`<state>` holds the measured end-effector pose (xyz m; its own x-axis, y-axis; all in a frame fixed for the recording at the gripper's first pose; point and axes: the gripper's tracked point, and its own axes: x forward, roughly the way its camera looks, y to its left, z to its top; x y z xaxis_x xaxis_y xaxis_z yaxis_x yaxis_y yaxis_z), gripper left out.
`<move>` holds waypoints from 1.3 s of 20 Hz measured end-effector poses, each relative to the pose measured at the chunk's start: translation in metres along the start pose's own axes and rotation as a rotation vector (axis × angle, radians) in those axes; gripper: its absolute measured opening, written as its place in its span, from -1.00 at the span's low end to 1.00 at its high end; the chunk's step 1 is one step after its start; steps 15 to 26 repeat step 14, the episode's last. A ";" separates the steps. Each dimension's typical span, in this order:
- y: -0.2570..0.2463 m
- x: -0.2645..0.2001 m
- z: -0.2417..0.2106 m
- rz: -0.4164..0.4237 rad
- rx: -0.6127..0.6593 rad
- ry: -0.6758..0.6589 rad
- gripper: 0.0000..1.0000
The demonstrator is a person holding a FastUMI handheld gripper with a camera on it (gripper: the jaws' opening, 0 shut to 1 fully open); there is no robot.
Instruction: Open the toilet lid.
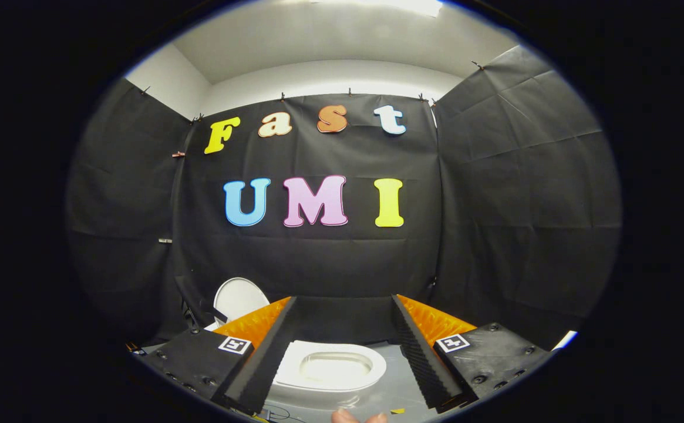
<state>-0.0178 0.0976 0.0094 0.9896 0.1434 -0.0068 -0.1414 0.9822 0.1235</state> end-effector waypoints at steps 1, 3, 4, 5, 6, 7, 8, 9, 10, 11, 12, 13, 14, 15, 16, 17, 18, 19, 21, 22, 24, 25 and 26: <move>-0.001 0.000 0.001 -0.002 0.001 -0.001 0.96; 0.000 -0.001 0.000 -0.002 0.002 -0.001 0.96; 0.000 0.000 0.000 -0.002 0.003 -0.001 0.96; 0.000 0.000 0.000 -0.002 0.003 0.000 0.96; 0.000 0.000 0.000 -0.001 0.002 0.001 0.96; 0.000 -0.001 0.000 0.000 0.002 0.001 0.96; 0.001 -0.002 0.000 0.000 0.001 0.002 0.96; 0.002 -0.001 -0.001 0.001 0.001 0.002 0.96; 0.002 -0.001 -0.001 0.002 0.000 0.003 0.96; 0.002 -0.001 -0.002 0.003 -0.001 0.004 0.96; 0.003 -0.001 -0.002 0.003 -0.001 0.006 0.96; 0.002 0.000 -0.002 0.003 0.000 0.005 0.96; 0.003 -0.001 -0.001 0.004 0.001 0.005 0.96; 0.003 -0.001 -0.001 0.004 0.001 0.005 0.96; 0.003 -0.001 -0.001 0.004 0.001 0.005 0.96; 0.003 -0.001 -0.001 0.004 0.001 0.005 0.96; 0.003 -0.001 -0.001 0.004 0.001 0.005 0.96; 0.003 -0.001 -0.001 0.004 0.001 0.005 0.96; 0.003 -0.001 -0.001 0.004 0.001 0.005 0.96; 0.003 -0.001 -0.001 0.004 0.001 0.005 0.96; 0.003 -0.001 -0.001 0.004 0.001 0.005 0.96; 0.003 -0.001 -0.001 0.004 0.001 0.005 0.96; 0.003 -0.001 -0.001 0.004 0.001 0.005 0.96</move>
